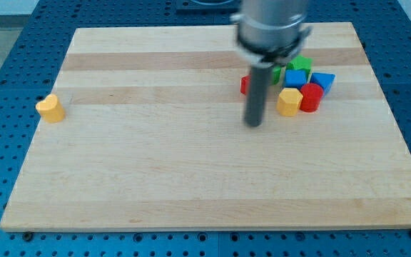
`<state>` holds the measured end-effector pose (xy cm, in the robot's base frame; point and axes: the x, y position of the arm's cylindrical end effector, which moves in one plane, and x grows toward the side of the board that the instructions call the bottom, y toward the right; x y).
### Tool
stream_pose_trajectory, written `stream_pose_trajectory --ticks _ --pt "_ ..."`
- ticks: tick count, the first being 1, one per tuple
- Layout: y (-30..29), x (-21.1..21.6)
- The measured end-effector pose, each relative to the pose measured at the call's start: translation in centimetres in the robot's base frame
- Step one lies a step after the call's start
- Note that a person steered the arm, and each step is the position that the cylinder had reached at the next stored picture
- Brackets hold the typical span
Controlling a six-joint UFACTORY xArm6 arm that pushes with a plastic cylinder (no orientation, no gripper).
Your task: Slide the yellow heart to the parallel left of the green circle
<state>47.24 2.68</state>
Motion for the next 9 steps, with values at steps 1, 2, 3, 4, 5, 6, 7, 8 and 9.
stream_pose_trajectory --ticks 1,2,3,4,5,6,7,8,9 --pt "-15.8 2.5" --pt "-30.7 -1.5" --pt "-33.0 -2.2" --pt "-32.9 -3.7" --pt "-32.4 -6.4" --pt "-29.1 -7.9" --pt "-25.3 -10.8" --pt "-24.0 -15.3" --pt "-27.0 -19.3"
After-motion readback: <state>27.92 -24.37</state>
